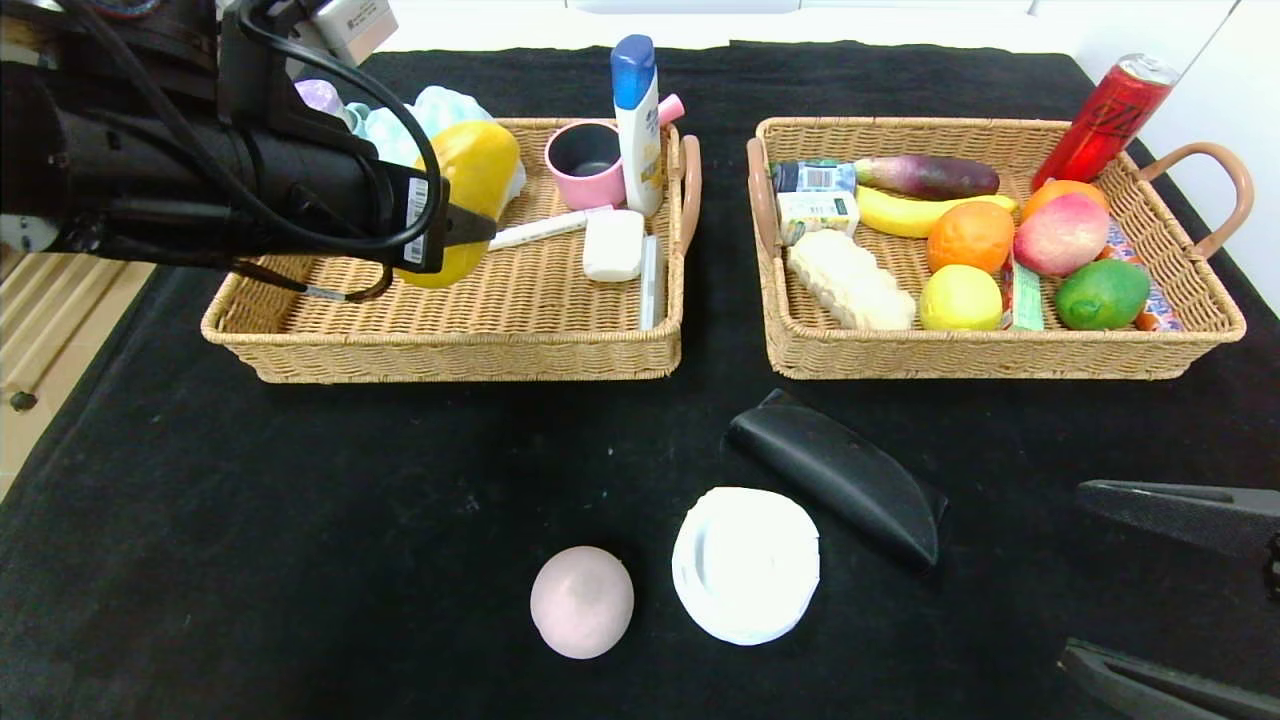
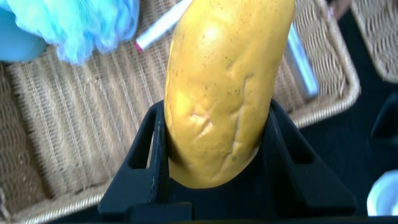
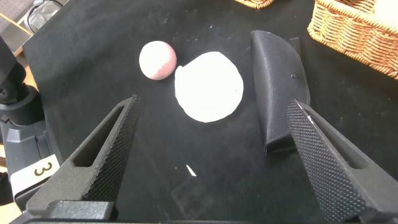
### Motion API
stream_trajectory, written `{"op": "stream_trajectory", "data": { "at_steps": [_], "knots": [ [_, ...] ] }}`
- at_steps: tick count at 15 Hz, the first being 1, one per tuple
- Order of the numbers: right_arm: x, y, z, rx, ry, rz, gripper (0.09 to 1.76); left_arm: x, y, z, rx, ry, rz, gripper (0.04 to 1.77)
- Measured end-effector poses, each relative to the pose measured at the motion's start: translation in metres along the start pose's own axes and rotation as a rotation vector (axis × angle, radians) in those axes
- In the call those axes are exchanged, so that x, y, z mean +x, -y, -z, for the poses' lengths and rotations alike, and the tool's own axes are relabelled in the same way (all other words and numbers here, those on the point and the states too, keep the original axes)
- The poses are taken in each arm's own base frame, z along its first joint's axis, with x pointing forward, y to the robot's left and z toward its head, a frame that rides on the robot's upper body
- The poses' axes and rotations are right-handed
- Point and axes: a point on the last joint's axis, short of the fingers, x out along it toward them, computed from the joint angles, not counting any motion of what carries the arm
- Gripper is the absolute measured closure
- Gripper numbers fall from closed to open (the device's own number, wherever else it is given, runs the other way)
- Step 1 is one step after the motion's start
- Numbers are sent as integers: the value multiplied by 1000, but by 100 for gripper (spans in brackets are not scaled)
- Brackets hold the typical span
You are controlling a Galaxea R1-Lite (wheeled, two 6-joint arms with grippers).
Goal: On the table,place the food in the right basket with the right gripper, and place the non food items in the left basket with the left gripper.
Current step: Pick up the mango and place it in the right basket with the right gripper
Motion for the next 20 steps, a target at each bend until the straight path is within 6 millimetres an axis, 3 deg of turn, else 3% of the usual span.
{"op": "stream_trajectory", "data": {
  "at_steps": [7,10,20],
  "knots": [
    [0,0,0,0,1,3,14,33,-4,1,-84,7,-28,91],
    [0,0,0,-1,3,8,14,35,-1,2,-91,3,-18,91],
    [-5,2,-7,5,33,27,14,14,82,-6,-40,34,246,91]
  ]
}}
